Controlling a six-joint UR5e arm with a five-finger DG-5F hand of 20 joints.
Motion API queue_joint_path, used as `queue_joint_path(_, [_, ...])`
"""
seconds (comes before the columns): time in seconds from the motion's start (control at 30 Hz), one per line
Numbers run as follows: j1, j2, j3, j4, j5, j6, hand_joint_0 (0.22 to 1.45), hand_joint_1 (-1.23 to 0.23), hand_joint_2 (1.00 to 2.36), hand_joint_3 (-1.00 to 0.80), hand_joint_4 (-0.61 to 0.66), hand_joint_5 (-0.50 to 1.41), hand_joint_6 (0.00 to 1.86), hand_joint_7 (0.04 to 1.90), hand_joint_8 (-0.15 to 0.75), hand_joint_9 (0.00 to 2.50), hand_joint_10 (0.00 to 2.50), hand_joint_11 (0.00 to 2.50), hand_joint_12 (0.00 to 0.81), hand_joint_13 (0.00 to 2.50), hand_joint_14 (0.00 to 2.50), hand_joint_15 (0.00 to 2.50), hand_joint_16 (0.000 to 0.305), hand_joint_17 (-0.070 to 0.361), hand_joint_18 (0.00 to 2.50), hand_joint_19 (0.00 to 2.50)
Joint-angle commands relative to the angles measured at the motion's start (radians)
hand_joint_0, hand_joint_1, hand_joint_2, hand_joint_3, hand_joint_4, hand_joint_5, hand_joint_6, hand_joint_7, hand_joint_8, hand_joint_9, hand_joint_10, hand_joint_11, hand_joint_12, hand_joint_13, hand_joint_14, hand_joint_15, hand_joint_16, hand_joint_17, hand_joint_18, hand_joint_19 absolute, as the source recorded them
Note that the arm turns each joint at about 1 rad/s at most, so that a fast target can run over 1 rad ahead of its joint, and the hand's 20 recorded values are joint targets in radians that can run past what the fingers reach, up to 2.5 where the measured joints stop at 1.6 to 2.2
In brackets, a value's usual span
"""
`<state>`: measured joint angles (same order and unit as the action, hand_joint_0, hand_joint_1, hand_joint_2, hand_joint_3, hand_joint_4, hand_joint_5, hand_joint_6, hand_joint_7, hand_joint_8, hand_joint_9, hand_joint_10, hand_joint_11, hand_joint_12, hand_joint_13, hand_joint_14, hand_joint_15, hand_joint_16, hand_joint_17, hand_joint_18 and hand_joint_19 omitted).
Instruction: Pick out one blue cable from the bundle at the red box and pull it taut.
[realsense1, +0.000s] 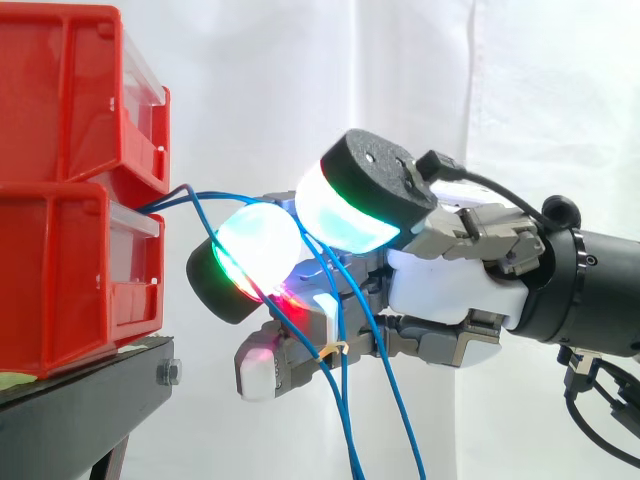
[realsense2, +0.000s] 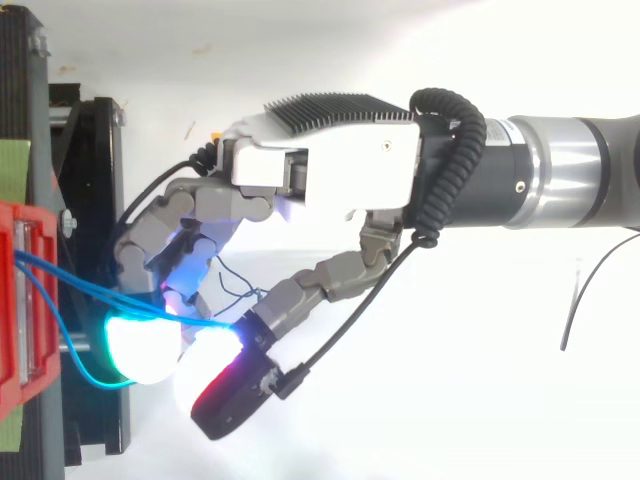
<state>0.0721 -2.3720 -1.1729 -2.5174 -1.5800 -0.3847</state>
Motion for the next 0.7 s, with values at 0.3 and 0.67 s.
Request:
queue_joint_path(0.3, [-0.001,-0.001,0.018,-0.021,0.002,0.006,0.54,-0.36,1.00,-0.50,0.09,-0.19,0.83,0.78,0.263,1.18,0.02,1.01,0.281,0.97,0.02,0.46,0.025,0.056,0.64,0.31])
queue_joint_path(0.67, [0.003,-0.001,0.030,-0.030,0.014,0.046,0.57,-0.41,1.00,-0.50,0.09,-0.19,0.81,0.77,0.274,1.20,0.02,1.04,0.270,1.12,0.02,0.56,0.023,0.051,0.74,0.32])
